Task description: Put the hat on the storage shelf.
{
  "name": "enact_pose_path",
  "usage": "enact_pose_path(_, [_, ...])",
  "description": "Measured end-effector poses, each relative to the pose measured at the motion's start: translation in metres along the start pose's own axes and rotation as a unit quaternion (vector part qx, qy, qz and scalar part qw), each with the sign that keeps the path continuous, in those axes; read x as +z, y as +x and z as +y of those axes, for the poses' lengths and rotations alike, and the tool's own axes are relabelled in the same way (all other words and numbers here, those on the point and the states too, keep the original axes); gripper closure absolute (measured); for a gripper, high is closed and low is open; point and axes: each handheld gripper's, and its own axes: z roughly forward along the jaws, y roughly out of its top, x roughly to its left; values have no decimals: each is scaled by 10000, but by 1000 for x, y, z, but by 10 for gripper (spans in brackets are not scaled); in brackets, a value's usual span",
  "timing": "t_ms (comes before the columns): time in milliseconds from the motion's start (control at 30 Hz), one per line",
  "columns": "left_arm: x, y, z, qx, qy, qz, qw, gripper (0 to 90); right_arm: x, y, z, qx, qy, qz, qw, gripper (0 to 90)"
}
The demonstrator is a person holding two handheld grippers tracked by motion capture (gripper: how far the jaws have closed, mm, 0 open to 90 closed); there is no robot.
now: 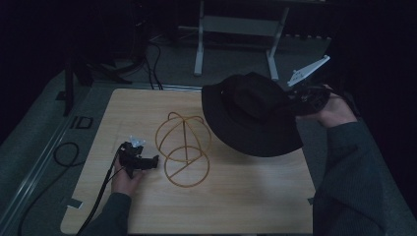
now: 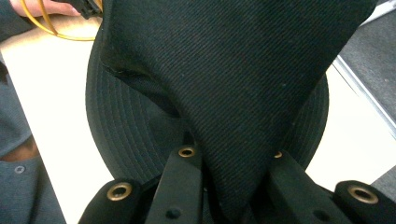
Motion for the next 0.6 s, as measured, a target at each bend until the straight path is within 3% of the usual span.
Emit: enact_pose_path(600, [0,0,0,-1,-1,-5,10000,15,-7,7,12,-177,-230,165,9994,855])
